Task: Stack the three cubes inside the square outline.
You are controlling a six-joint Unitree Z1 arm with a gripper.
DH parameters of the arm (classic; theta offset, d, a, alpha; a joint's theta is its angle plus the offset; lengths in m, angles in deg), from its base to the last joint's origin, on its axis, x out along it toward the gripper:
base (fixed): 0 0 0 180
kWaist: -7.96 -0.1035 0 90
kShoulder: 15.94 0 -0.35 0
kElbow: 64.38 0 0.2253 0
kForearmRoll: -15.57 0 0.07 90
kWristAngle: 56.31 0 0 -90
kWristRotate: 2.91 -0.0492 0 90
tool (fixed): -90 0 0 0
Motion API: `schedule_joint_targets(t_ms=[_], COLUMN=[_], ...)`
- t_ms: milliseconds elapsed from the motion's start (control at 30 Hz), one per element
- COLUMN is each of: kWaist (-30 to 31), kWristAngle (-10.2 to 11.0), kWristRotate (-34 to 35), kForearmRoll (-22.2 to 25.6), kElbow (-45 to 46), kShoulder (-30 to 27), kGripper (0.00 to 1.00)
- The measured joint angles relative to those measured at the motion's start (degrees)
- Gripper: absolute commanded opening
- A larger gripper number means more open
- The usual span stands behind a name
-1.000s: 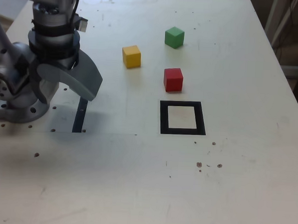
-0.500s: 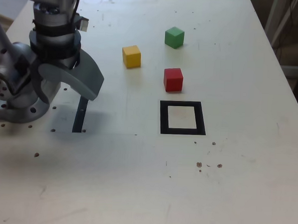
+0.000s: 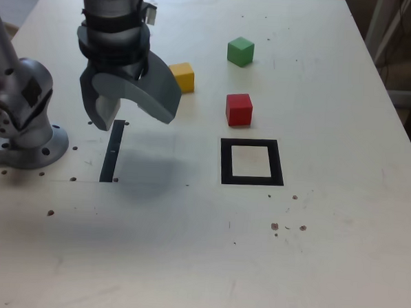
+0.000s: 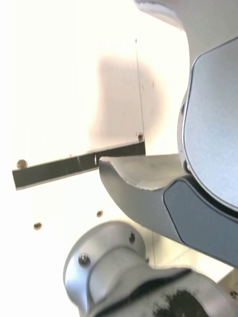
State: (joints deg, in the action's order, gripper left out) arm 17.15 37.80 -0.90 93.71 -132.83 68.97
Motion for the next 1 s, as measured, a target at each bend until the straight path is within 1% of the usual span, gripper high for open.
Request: schedule_joint_targets(t_ms=[67,200,400,533,600,800,900,1000], kWaist=[0.0,0.0,-0.2,-1.1,-2.1,-6.4,-10.0,-12.9], kWristAngle=[0.6,1.1,1.0,0.7,0.5,0.3,1.2,2.0], kWristRotate=[0.0,0.0,-0.6,-1.5,-2.3,-4.0,-5.5,-7.0], kForearmRoll=[1.5,2.5,4.7,5.7,6.3,7.2,7.7,8.3], kElbow=[-3.2,-8.8,-16.0,-18.8,-21.5,-24.4,-26.8,-28.0], kShoulder=[2.0,6.9,12.4,14.3,16.1,19.2,21.8,22.9], kGripper=[0.99,0.99,0.99,0.99,0.99,1.00,0.99,0.99])
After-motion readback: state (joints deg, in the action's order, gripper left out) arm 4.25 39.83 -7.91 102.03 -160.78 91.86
